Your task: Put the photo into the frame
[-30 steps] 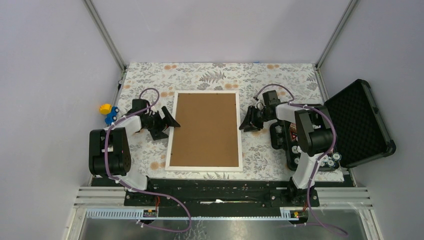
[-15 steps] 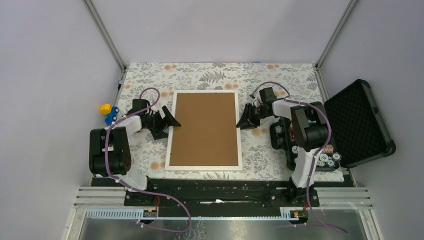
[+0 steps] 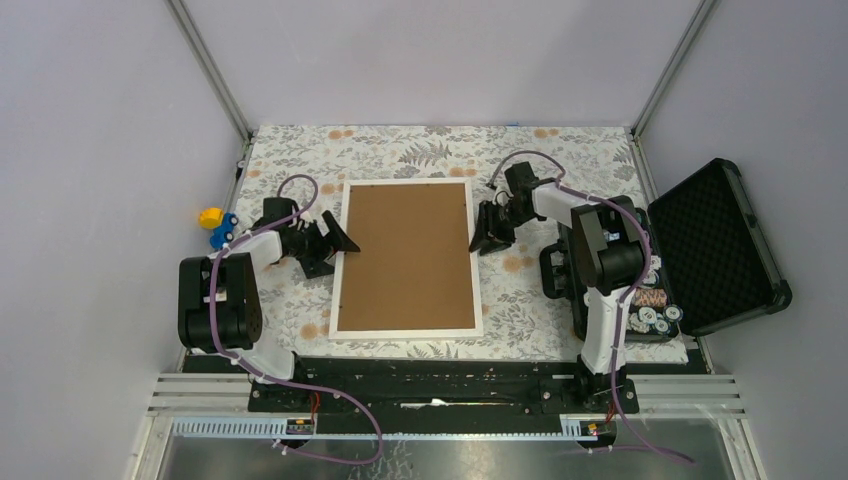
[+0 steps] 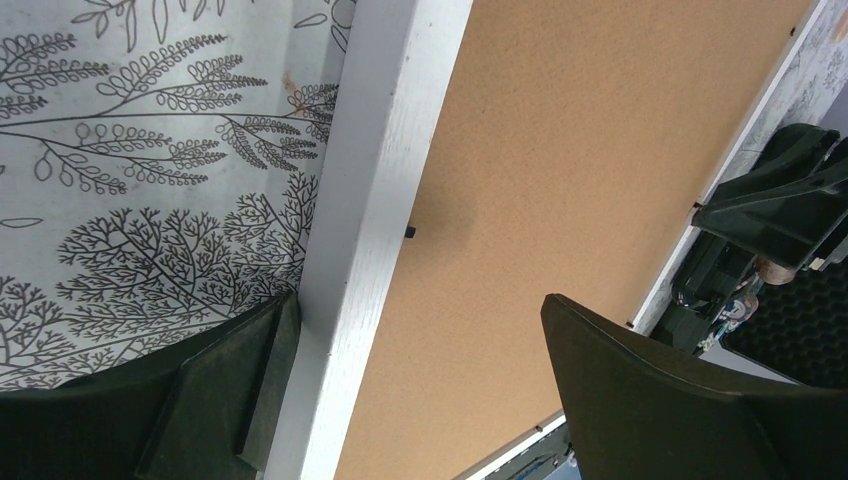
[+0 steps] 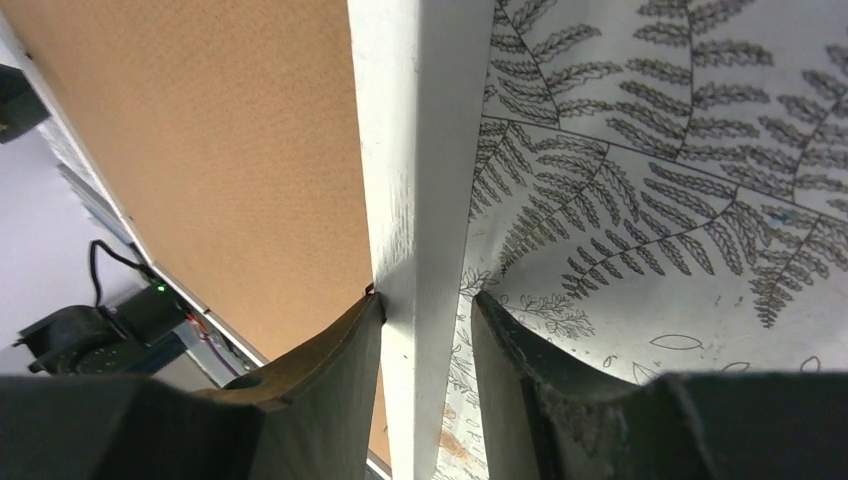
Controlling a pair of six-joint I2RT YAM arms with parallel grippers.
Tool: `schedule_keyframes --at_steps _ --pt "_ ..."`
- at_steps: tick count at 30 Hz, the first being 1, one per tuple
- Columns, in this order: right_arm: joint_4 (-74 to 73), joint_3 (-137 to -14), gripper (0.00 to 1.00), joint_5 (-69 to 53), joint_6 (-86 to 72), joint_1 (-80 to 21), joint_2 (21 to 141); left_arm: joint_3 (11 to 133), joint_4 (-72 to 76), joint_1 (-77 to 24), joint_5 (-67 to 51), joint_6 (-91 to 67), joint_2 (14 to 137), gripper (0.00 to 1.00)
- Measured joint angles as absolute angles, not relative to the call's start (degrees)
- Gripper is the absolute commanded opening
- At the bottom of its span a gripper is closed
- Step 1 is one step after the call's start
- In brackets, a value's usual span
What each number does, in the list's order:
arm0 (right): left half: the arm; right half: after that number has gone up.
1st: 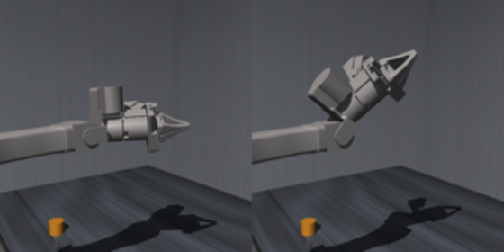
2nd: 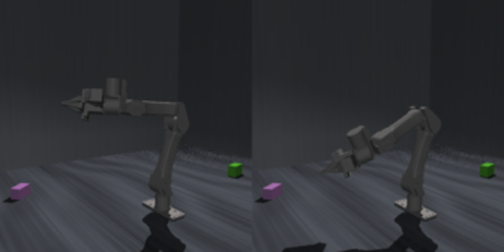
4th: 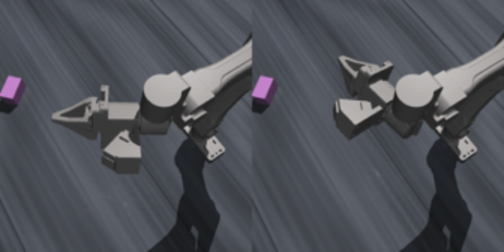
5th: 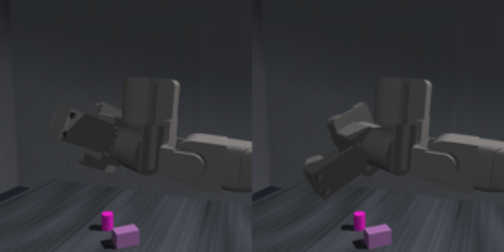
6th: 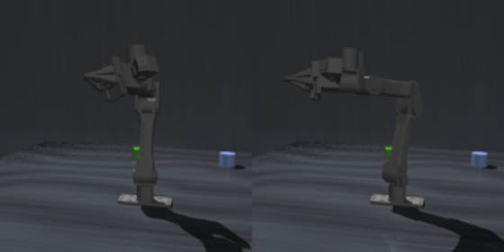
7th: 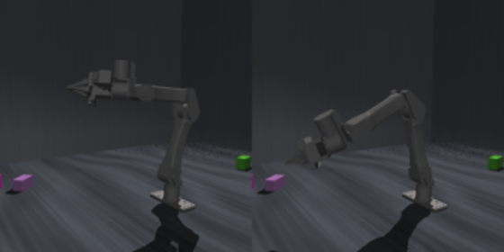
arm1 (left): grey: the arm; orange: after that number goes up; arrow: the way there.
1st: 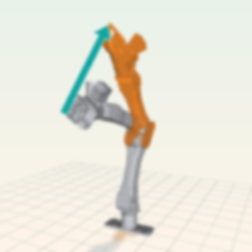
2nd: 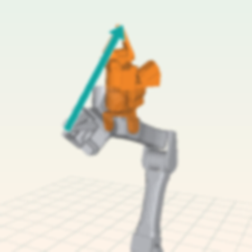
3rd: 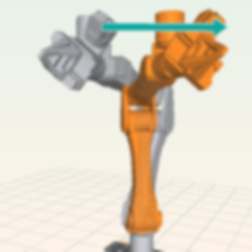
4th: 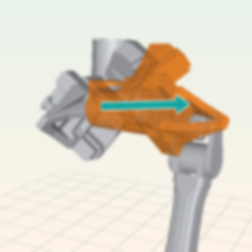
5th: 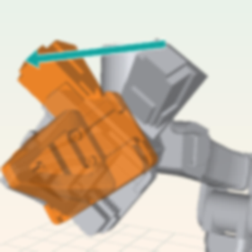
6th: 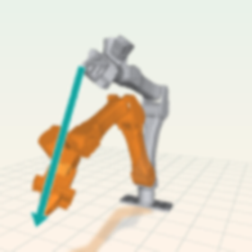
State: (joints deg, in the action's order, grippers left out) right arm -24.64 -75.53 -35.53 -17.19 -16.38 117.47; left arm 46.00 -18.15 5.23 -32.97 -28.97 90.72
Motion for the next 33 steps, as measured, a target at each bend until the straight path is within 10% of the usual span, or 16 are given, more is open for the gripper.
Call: schedule_keyframes --at_steps 23,33 --pt "-58.63 -108.75 0.53 -4.51 -15.97 -31.31 132.00 48.01 -20.08 3.16 -29.56 -28.71 91.46 0.99" --pt "-52.58 -103.24 0.75 -3.84 -18.06 -32.75 127.76 48.01 -20.08 3.49 -29.78 -28.69 91.44 0.99"
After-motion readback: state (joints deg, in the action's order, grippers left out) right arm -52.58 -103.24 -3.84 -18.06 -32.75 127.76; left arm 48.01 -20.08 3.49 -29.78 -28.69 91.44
